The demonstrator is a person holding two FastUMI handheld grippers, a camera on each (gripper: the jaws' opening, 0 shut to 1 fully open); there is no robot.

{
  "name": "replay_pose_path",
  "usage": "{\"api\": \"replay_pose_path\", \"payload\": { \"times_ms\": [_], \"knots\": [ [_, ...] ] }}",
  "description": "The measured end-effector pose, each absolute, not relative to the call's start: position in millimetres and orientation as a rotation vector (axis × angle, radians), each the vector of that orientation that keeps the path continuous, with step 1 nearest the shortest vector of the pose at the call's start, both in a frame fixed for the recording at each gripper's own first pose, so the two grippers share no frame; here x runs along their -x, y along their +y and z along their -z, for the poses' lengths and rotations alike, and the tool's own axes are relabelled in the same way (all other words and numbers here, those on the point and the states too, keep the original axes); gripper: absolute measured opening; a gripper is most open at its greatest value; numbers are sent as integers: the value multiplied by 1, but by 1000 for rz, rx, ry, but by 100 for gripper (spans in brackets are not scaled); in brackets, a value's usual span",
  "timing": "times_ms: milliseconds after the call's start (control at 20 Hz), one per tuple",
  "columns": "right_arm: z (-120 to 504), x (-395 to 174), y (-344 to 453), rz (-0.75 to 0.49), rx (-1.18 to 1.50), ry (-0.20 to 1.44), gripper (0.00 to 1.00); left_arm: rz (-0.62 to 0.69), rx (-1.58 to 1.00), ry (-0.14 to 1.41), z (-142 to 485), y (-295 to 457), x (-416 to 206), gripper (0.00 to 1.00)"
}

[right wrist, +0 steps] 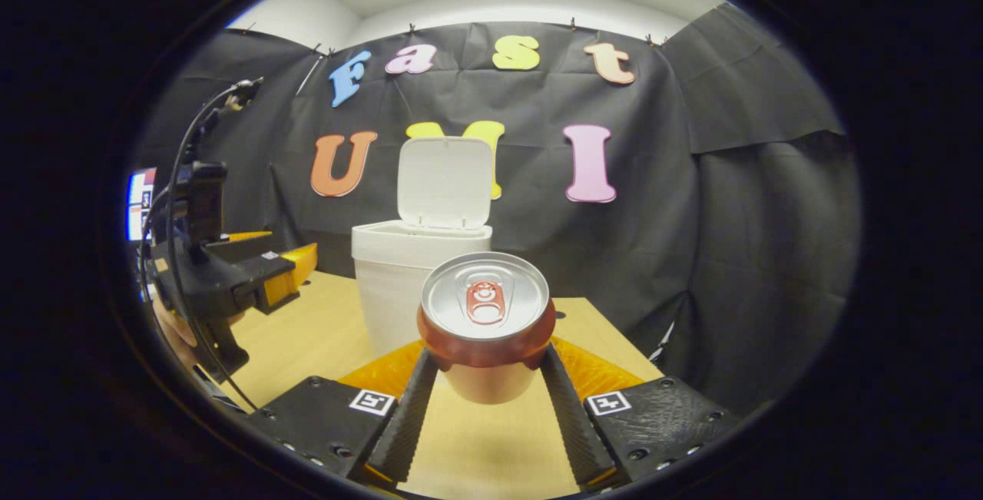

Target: Press the lid of the desktop garbage bin to open it, pick up the crumpled paper on the desktop and throw it into the bin, then pick up the pop can on the desktop and drop it into the bin, and finally close the garbage bin lid.

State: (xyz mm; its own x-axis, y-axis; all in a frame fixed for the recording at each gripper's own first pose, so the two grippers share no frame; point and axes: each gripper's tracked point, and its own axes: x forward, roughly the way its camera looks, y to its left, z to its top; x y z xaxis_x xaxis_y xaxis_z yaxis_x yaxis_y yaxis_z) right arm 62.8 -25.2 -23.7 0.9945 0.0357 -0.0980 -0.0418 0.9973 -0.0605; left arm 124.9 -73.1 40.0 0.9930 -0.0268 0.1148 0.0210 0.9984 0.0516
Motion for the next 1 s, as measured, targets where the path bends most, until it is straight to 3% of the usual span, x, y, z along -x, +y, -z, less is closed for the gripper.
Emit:
{"api": "replay_pose_path", "payload": {
  "times_ms": [500,1000],
  "knots": [
    [21,-60,8,-26,116,57,77,-3,-13,-13,43,-51,-118,100],
    [-67,-88,45,-34,146,-11,76,-4,27,46,72,-14,-118,100]
  ]
}}
